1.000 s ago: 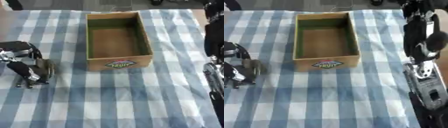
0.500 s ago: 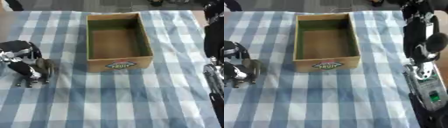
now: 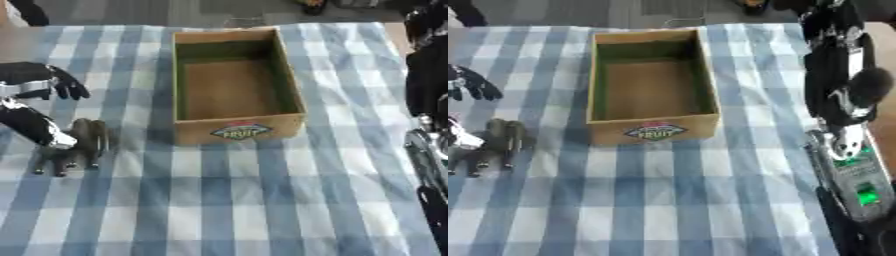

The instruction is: Pick up objects on the table and place them in the box.

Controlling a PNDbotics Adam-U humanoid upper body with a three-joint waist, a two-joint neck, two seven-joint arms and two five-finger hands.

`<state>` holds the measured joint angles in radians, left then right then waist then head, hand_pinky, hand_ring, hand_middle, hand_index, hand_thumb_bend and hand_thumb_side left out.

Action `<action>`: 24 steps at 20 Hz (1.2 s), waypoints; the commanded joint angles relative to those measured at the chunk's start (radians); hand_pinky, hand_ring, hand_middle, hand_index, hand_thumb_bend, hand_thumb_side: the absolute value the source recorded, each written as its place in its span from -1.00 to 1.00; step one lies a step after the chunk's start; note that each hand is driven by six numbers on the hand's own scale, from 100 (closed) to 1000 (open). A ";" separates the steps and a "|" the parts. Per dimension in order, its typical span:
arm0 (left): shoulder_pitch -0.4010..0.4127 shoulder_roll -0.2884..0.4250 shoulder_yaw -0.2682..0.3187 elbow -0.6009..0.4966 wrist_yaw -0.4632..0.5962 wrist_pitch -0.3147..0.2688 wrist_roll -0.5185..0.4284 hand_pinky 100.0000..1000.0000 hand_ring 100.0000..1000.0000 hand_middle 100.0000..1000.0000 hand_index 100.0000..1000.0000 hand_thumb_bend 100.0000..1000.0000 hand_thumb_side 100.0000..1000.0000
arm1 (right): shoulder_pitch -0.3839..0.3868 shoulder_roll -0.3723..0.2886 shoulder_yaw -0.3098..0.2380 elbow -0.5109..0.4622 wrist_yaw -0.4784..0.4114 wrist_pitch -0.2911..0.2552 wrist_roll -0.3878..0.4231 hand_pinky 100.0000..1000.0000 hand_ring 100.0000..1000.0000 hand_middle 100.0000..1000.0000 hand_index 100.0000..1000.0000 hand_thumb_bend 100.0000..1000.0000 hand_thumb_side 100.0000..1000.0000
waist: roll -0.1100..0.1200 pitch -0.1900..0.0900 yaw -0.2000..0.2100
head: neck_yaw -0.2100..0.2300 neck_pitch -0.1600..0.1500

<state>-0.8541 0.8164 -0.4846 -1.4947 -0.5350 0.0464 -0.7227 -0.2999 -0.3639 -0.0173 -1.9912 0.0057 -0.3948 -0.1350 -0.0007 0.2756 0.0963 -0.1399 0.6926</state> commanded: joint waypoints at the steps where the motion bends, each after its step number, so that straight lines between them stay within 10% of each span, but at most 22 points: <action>1: 0.005 0.069 0.024 -0.046 0.026 0.008 -0.026 0.34 0.50 0.42 0.67 0.18 -0.09 | -0.008 -0.014 -0.005 -0.009 -0.008 -0.003 0.002 0.80 0.89 0.15 0.71 0.80 1.00 | 0.005 -0.024 0.001 | -0.002 -0.001; 5: 0.054 0.105 0.024 -0.081 0.043 0.013 -0.032 0.36 0.52 0.45 0.70 0.68 0.02 | -0.007 -0.013 -0.006 -0.009 -0.009 -0.003 0.002 0.80 0.90 0.15 0.71 0.80 1.00 | 0.007 -0.023 0.000 | 0.000 0.006; 24: 0.091 0.087 0.015 -0.081 0.113 0.136 0.074 0.28 0.38 0.23 0.44 0.68 -0.21 | -0.009 -0.008 -0.004 -0.009 -0.011 -0.003 0.006 0.82 0.90 0.14 0.71 0.78 1.00 | 0.007 -0.010 -0.005 | -0.026 0.022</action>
<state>-0.7530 0.8872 -0.4765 -1.5732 -0.4233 0.1727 -0.6614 -0.2994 -0.3636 -0.0174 -1.9912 -0.0012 -0.3956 -0.1324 0.0041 0.2811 0.0916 -0.1619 0.7102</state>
